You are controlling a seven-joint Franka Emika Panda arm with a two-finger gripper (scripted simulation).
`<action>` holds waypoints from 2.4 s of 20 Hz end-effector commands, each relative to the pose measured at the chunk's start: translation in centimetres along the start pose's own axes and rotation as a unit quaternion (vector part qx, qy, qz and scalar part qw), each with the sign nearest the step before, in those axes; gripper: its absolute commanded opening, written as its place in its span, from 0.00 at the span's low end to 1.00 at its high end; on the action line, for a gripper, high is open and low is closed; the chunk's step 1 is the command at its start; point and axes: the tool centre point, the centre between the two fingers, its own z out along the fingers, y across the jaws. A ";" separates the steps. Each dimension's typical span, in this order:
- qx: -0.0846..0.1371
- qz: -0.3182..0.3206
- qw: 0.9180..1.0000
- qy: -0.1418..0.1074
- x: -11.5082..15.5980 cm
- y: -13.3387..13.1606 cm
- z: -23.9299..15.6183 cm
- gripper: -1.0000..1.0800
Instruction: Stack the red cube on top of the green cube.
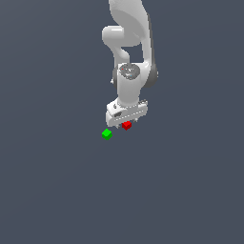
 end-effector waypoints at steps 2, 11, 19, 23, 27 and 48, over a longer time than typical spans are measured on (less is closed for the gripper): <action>0.000 -0.052 0.999 0.002 -1.6 -1.2 1.3 0.96; 0.001 -0.139 0.990 0.006 -4.5 -2.6 3.5 0.96; 0.001 -0.165 0.986 0.007 -5.4 -2.8 4.2 0.96; 0.001 -0.163 0.987 0.007 -5.4 -2.8 4.3 0.96; 0.001 -0.164 0.986 0.007 -5.4 -2.8 5.1 0.96; 0.001 -0.165 0.986 0.007 -5.4 -2.8 9.3 0.00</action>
